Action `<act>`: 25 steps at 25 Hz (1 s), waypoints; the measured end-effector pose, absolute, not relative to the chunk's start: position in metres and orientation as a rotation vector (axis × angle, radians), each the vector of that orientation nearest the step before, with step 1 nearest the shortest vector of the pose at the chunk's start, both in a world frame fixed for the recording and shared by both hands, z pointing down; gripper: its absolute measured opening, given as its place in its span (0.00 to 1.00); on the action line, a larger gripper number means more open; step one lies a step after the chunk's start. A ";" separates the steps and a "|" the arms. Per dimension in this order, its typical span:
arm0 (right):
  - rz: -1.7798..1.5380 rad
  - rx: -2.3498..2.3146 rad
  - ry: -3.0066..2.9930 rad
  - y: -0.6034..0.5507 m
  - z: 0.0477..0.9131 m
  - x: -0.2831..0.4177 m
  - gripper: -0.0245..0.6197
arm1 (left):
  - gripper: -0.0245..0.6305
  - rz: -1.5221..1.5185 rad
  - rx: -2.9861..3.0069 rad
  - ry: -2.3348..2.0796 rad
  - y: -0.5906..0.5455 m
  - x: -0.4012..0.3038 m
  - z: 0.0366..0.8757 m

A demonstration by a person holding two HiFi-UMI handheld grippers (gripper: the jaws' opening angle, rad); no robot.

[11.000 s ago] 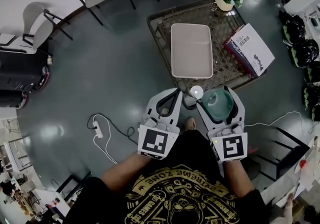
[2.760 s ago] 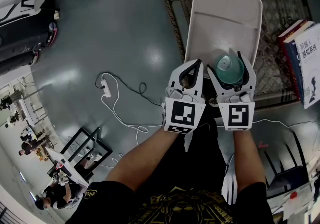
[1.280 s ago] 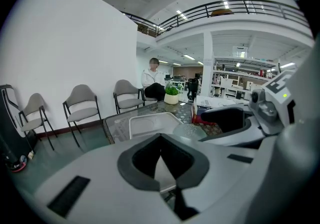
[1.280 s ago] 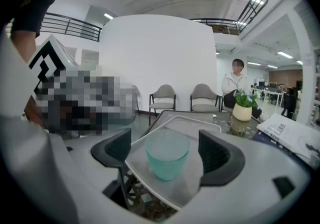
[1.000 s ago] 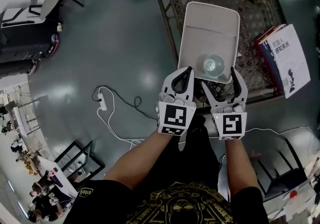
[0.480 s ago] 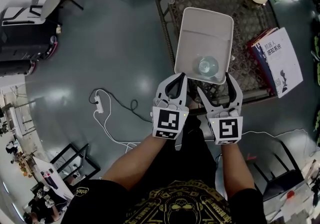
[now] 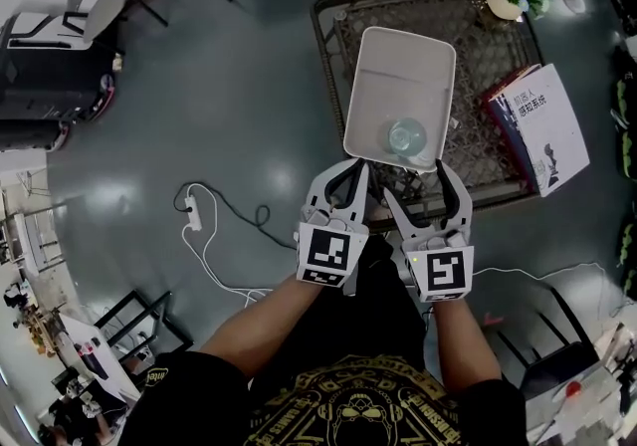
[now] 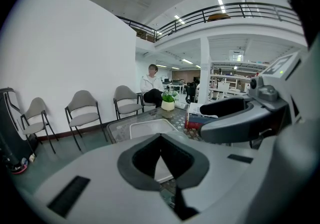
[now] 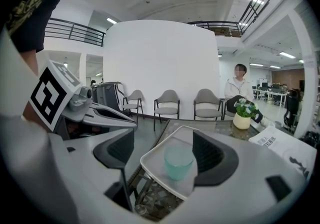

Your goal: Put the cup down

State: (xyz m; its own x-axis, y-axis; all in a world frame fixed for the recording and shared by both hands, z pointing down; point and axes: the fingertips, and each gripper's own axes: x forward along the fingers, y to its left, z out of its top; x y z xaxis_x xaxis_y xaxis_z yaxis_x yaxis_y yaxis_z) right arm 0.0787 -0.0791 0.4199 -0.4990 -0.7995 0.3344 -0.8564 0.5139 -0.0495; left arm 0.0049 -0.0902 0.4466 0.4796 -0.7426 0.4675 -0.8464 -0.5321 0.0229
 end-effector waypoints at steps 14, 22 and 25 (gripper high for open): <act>0.279 1.397 -2.461 -0.062 0.379 0.077 0.41 | 0.02 0.512 2.564 -1.336 -0.072 -0.001 0.390; 0.300 1.391 -2.442 -0.044 0.374 0.072 0.26 | 0.02 0.471 2.561 -1.331 -0.063 -0.005 0.374; 0.303 1.384 -2.438 -0.038 0.372 0.071 0.19 | 0.02 0.466 2.581 -1.310 -0.057 -0.001 0.369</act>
State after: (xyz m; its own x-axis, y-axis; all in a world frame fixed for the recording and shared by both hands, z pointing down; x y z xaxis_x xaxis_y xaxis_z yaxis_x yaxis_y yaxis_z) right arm 0.0712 -0.0385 0.3716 -0.4790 -0.7930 0.3764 -0.8610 0.5079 -0.0256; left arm -0.0013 -0.0572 0.3689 0.5552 -0.7448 0.3701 -0.8112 -0.5832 0.0433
